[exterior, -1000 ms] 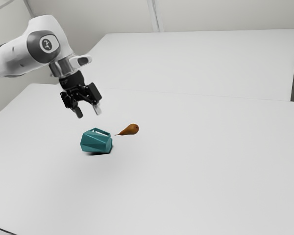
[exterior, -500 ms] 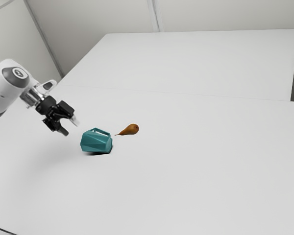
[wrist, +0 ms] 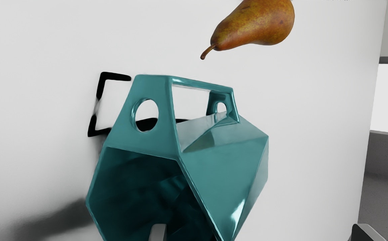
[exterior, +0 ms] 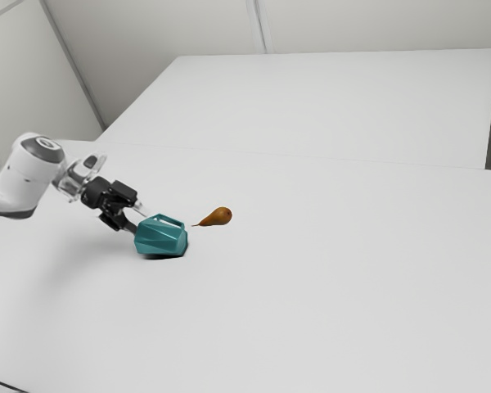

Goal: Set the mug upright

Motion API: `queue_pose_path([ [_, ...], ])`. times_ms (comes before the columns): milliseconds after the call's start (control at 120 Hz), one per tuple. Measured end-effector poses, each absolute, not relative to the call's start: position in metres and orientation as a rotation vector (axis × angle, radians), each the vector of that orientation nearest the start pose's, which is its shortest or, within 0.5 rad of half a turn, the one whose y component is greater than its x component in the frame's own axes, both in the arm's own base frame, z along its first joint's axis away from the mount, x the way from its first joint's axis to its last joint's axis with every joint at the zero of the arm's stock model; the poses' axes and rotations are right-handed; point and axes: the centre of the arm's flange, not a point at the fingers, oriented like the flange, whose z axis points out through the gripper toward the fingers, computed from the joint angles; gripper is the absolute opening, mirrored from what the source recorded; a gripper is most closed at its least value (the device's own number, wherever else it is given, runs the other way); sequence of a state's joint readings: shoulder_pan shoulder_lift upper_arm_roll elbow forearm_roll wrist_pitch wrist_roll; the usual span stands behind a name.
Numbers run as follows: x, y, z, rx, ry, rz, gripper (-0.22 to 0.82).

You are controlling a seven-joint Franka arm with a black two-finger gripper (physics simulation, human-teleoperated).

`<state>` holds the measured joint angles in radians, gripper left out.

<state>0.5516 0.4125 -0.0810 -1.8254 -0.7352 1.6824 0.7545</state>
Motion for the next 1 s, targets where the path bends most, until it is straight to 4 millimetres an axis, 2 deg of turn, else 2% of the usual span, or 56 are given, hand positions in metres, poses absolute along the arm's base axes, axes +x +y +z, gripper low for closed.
queue_pose_path([
  [233, 0.557, 0.208, 0.288, 2.198, -0.048, 0.006, 0.59],
  [400, 0.556, 0.204, 0.282, 2.155, -0.076, 0.021, 0.39],
  [567, 0.555, 0.204, 0.279, 2.130, -0.108, 0.033, 0.10],
  [658, 0.555, 0.203, 0.281, 2.123, -0.131, 0.042, -0.02],
  [767, 0.555, 0.203, 0.283, 2.120, -0.154, 0.055, -0.09],
  [900, 0.556, 0.201, 0.285, 2.121, -0.181, 0.069, -0.14],
  [1000, 0.557, 0.199, 0.298, 2.144, -0.216, 0.087, -0.15],
])
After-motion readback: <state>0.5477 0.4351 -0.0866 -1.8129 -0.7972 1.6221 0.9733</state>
